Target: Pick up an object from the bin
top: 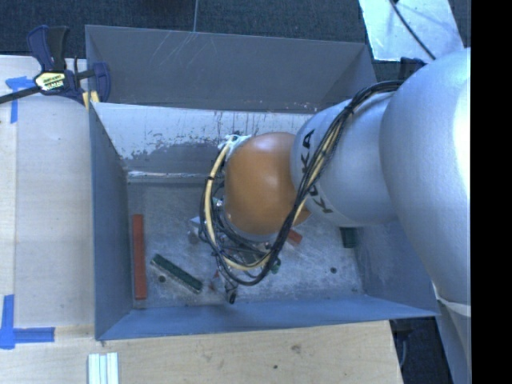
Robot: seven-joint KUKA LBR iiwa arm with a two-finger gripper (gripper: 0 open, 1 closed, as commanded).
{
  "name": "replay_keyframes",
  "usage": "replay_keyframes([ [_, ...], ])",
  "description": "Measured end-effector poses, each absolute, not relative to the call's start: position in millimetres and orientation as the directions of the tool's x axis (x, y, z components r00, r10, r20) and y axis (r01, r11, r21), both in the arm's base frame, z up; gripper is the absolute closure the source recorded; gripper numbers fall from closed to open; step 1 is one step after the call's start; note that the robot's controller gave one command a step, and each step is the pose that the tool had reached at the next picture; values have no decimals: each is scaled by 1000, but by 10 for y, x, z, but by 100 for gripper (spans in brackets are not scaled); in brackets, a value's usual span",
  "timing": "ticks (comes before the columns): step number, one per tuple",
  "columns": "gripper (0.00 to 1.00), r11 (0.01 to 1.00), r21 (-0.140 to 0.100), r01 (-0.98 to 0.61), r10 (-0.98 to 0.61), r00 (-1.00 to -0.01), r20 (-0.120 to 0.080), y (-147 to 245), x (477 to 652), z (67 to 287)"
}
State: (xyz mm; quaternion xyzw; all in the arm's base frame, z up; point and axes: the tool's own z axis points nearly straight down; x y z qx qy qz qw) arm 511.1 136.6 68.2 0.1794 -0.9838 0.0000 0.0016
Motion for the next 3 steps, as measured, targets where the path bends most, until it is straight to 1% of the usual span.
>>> replay_keyframes([
  [1,0,977,-1,-212,-212,-977,-12,1023,5468,1770],
  [2,0,901,-1,-433,-433,-901,-1,627,5306,1912],
  [3,0,567,1,-824,-824,-567,0,402,5677,690],
])
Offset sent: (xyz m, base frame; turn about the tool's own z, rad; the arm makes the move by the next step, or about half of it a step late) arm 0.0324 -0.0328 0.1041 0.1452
